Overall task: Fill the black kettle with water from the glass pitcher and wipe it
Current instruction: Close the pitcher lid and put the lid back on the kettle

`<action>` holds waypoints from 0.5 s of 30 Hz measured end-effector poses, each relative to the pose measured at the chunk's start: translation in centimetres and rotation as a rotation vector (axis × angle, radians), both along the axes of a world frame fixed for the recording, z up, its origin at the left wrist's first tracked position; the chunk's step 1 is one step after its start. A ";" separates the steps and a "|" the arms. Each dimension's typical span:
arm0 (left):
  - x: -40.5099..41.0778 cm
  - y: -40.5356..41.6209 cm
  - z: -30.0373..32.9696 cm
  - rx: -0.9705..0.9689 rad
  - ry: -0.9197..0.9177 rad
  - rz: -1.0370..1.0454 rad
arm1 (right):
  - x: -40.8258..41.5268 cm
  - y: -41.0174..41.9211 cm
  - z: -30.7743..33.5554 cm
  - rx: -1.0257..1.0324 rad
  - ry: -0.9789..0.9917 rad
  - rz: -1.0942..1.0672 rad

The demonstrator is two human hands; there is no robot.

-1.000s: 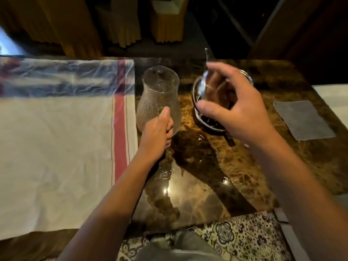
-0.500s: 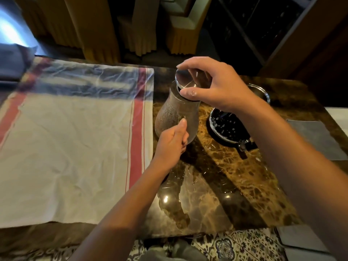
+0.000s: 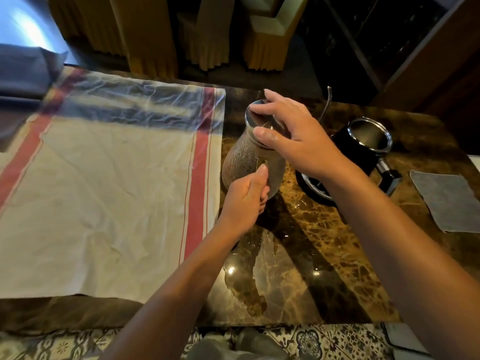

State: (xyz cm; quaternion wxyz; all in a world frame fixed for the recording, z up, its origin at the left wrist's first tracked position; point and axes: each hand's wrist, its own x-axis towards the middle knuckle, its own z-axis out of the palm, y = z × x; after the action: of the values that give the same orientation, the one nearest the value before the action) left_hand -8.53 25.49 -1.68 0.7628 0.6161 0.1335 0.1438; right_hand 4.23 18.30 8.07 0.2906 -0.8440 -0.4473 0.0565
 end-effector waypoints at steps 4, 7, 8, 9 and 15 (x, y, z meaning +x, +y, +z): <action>0.4 -1.0 -0.1 0.027 0.012 0.096 | 0.0 0.2 -0.2 -0.036 -0.043 0.002; 0.7 -1.6 -0.3 0.081 0.010 0.164 | -0.1 0.0 0.1 -0.046 -0.042 0.005; 0.7 -1.6 -0.4 0.103 0.011 0.179 | -0.3 0.0 0.0 -0.035 -0.029 -0.007; 0.8 -1.7 -0.5 0.127 0.018 0.194 | -0.7 0.0 -0.1 -0.019 -0.015 -0.028; 0.8 -1.7 -0.5 0.171 0.010 0.156 | -2.3 -1.0 -0.5 0.022 -0.007 -0.088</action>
State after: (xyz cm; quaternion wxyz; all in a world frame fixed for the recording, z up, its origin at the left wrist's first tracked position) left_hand -7.77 23.83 -2.20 0.6932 0.6676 0.1721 0.2103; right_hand 1.97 17.32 7.60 0.3002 -0.8598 -0.4115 0.0358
